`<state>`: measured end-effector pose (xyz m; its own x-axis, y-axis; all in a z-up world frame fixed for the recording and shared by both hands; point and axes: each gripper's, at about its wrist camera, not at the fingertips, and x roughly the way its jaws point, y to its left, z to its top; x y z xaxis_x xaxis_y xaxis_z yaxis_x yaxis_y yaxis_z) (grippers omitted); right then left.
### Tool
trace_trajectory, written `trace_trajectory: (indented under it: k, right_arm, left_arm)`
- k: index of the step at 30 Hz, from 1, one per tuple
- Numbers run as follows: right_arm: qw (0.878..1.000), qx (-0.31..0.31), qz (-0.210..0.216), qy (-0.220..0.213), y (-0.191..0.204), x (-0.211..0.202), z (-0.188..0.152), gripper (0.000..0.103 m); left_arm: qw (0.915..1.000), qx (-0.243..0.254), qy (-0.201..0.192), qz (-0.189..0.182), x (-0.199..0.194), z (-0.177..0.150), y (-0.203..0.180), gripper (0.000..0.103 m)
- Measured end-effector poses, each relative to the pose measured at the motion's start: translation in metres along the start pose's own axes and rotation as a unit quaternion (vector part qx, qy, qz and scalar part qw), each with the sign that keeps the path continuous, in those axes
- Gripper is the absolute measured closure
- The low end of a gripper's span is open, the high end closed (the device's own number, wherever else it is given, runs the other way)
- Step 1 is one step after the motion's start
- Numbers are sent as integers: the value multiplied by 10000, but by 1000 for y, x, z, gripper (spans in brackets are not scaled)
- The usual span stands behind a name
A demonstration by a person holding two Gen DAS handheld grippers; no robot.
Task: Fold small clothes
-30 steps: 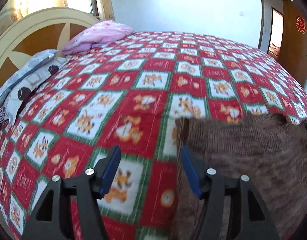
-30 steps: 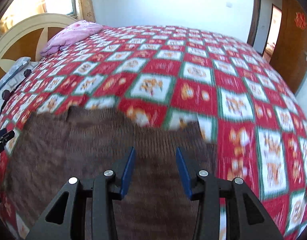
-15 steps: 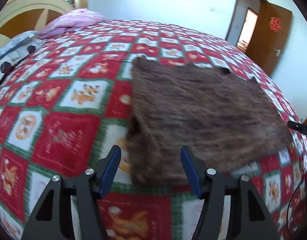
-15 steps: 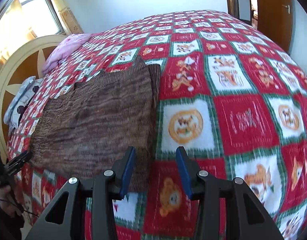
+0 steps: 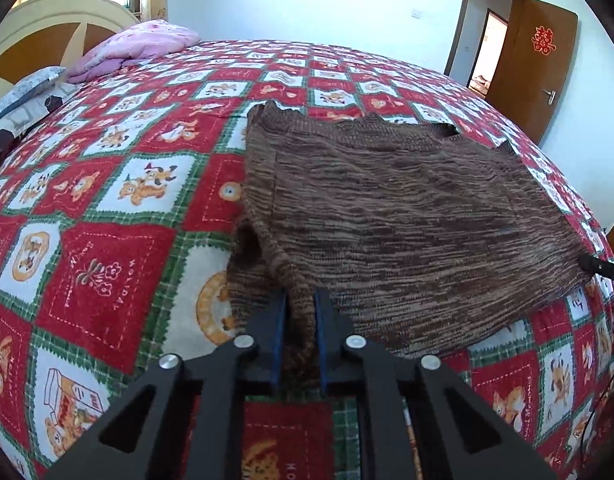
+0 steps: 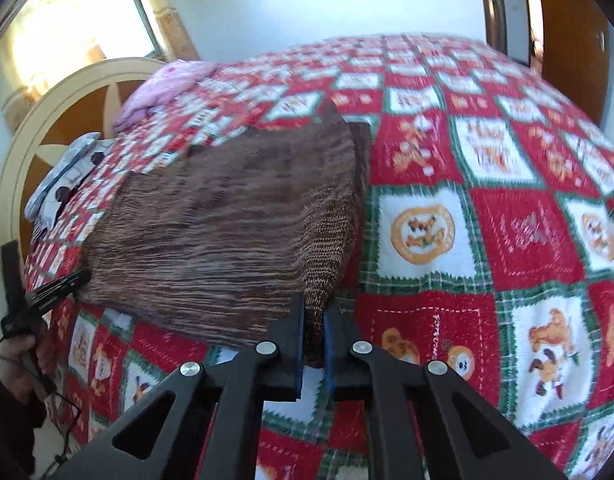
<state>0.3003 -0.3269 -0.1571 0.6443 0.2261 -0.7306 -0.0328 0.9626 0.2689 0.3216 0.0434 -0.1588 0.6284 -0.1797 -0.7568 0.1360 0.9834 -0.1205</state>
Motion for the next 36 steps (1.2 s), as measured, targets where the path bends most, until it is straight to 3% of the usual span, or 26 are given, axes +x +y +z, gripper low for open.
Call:
trace_trajectory:
  k: [8,14,21,27,29,31,33,35,36]
  right_arm:
    - [9994,314,-58,119,-20,8,-27,98]
    - [9995,54,-306,115,-9,5,-26,98]
    - [9993,78,-315,172,-12,6,-30,98]
    - [9995,228,-161,146,-19,7,-31,98]
    - [9996,234,-130,105,-19,3,-31,95]
    - [9992,197,-345,24,-14,-4,-29,82]
    - [9981,93,-544,-273,-6,-16,-22,79]
    - [9970,23,-587,-509,2,-23,-12,77]
    - [9964,-45,-610,-592,8,-25,-4,74]
  left_arm:
    - [9999,76,-85,-43,-2,-5,1,94]
    - [9997,219,-28,-44,-11,-7,1,98]
    - [9997,-85,41,-217,-12,-11,17,99]
    - [9998,19,15,-201,-14,-13,16,99]
    - [9999,19,-31,-118,-15,-15,16,94]
    - [9999,-50,-55,-74,-17,-14,18,91]
    - [9999,-56,-104,-1,-22,-10,20,88]
    - [9993,-43,-293,221,-29,-5,22,80]
    - [9985,-46,-398,373,-33,0,23,72]
